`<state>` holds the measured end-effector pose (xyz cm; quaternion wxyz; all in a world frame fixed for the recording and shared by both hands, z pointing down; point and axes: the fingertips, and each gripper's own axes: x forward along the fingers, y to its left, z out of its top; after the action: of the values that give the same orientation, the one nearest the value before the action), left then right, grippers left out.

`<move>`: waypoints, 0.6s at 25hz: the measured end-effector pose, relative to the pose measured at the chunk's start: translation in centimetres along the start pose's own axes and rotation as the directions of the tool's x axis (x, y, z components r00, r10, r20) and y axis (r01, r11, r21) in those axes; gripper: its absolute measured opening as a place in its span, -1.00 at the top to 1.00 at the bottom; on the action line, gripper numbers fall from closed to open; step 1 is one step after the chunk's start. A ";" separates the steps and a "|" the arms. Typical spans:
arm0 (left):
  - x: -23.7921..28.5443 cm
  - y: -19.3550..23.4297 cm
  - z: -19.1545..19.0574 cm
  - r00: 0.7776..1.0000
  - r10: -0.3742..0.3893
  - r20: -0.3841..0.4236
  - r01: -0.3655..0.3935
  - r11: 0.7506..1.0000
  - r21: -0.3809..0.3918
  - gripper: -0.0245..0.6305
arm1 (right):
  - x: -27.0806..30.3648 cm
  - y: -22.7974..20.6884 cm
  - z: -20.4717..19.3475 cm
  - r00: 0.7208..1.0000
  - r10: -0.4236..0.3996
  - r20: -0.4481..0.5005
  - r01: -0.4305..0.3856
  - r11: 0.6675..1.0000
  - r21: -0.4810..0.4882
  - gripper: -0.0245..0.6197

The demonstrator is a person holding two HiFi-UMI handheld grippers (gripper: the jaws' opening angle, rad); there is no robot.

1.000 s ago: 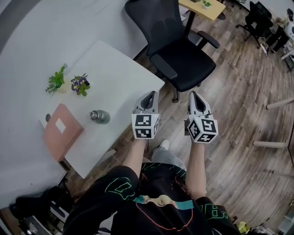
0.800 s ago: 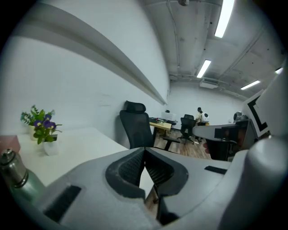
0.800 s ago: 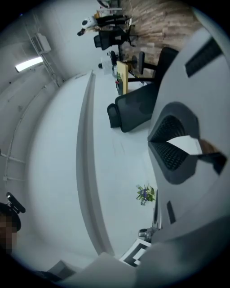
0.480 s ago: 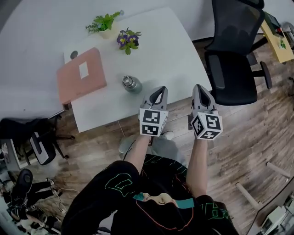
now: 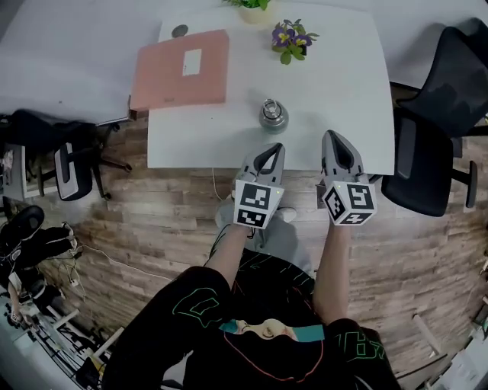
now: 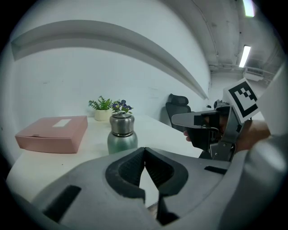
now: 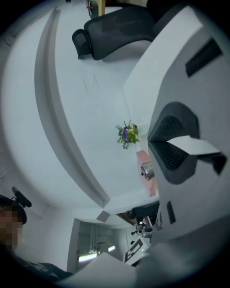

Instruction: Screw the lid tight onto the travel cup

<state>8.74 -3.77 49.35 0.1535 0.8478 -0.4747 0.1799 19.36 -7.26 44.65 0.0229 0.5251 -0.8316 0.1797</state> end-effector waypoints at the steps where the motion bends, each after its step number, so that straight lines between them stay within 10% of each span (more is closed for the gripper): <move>1: -0.5 0.7 -0.1 1.000 0.005 -0.001 -0.005 1.000 0.007 0.91 | 0.5 0.8 0.0 1.000 0.023 0.001 -0.023 1.000 -0.006 0.90; 15: -0.9 5.9 -1.6 0.998 -0.065 -0.023 0.067 0.996 0.067 0.86 | 2.7 6.6 0.0 0.983 0.179 -0.049 -0.184 0.974 -0.135 0.90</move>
<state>2.99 -5.34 50.83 0.1354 0.8658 -0.4384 0.1994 12.35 -7.04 43.47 0.0579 0.4407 -0.8860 0.1320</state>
